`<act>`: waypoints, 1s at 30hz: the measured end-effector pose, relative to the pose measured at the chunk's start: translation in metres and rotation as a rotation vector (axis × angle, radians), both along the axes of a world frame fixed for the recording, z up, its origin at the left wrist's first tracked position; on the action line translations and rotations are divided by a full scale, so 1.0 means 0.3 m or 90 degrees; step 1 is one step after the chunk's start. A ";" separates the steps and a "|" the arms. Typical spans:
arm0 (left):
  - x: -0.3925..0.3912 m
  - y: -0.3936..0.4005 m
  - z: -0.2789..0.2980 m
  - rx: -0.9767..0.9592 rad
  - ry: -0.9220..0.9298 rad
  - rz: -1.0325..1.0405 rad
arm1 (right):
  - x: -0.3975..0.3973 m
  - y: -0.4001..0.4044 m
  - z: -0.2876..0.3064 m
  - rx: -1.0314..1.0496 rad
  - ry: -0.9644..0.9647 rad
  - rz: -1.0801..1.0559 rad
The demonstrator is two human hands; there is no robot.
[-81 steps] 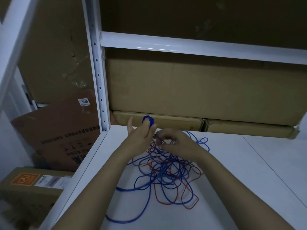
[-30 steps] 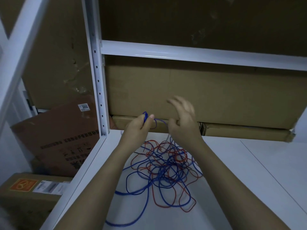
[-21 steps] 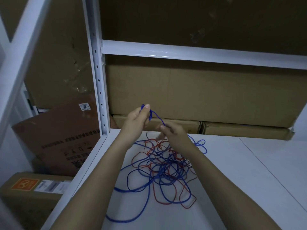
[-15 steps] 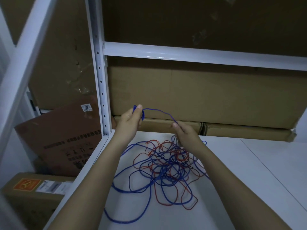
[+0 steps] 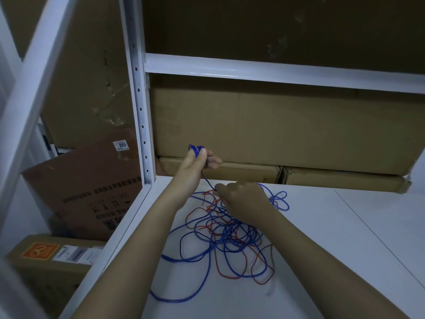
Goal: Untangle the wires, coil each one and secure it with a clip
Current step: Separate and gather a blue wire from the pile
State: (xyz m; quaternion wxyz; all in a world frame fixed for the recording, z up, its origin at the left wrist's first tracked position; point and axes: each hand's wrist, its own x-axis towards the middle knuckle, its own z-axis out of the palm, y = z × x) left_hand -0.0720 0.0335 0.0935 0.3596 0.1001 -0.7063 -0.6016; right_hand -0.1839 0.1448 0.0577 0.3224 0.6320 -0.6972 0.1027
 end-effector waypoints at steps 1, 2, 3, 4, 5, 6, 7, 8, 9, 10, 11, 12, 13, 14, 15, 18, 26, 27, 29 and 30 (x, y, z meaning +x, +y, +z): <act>0.002 -0.009 -0.016 -0.043 -0.036 0.013 | 0.001 0.010 0.004 -0.022 0.006 0.022; 0.000 -0.023 -0.038 -0.068 -0.062 0.013 | 0.002 0.018 0.013 -0.042 0.021 0.046; 0.000 -0.031 -0.055 -0.085 -0.088 0.009 | 0.003 0.026 0.024 -0.053 0.031 0.067; -0.005 -0.039 -0.075 -0.107 -0.123 0.010 | 0.006 0.031 0.037 -0.065 0.033 0.082; -0.008 -0.045 -0.091 -0.131 -0.166 0.013 | 0.008 0.037 0.051 -0.079 0.028 0.084; -0.013 -0.047 -0.103 -0.154 -0.211 0.024 | 0.008 0.041 0.066 -0.094 0.023 0.079; -0.016 -0.047 -0.111 -0.169 -0.245 0.028 | 0.005 0.045 0.082 -0.114 0.023 0.074; -0.016 -0.041 -0.113 -0.180 -0.253 0.009 | 0.000 0.048 0.098 -0.133 0.019 0.068; -0.009 -0.030 -0.108 -0.187 -0.244 -0.026 | -0.012 0.050 0.107 -0.162 0.010 0.066; -0.003 -0.018 -0.101 -0.189 -0.231 -0.063 | -0.032 0.051 0.113 -0.190 -0.025 0.071; 0.002 -0.005 -0.091 -0.182 -0.215 -0.098 | -0.050 0.053 0.117 -0.207 -0.096 0.084; 0.003 0.000 -0.083 -0.168 -0.198 -0.128 | -0.067 0.055 0.119 -0.210 -0.194 0.103; 0.008 0.012 -0.068 -0.145 -0.175 -0.156 | -0.085 0.055 0.112 -0.202 -0.292 0.122; 0.009 0.017 -0.058 -0.112 -0.146 -0.179 | -0.094 0.051 0.101 -0.185 -0.371 0.131; 0.012 0.021 -0.047 -0.066 -0.109 -0.205 | -0.100 0.047 0.085 -0.161 -0.430 0.130; 0.016 0.027 -0.025 0.065 0.002 -0.247 | -0.092 0.048 0.039 -0.078 -0.525 0.114; -0.026 -0.005 -0.056 -0.148 -0.084 0.030 | -0.011 0.037 -0.061 0.109 -0.231 0.068; -0.025 -0.011 -0.072 -0.201 -0.130 0.040 | -0.010 0.035 -0.063 0.075 -0.182 0.099; -0.021 -0.009 -0.094 -0.288 -0.237 0.053 | 0.001 0.043 -0.042 0.022 -0.119 0.153; -0.021 -0.009 -0.109 -0.328 -0.284 0.060 | -0.003 0.043 -0.031 0.001 -0.088 0.166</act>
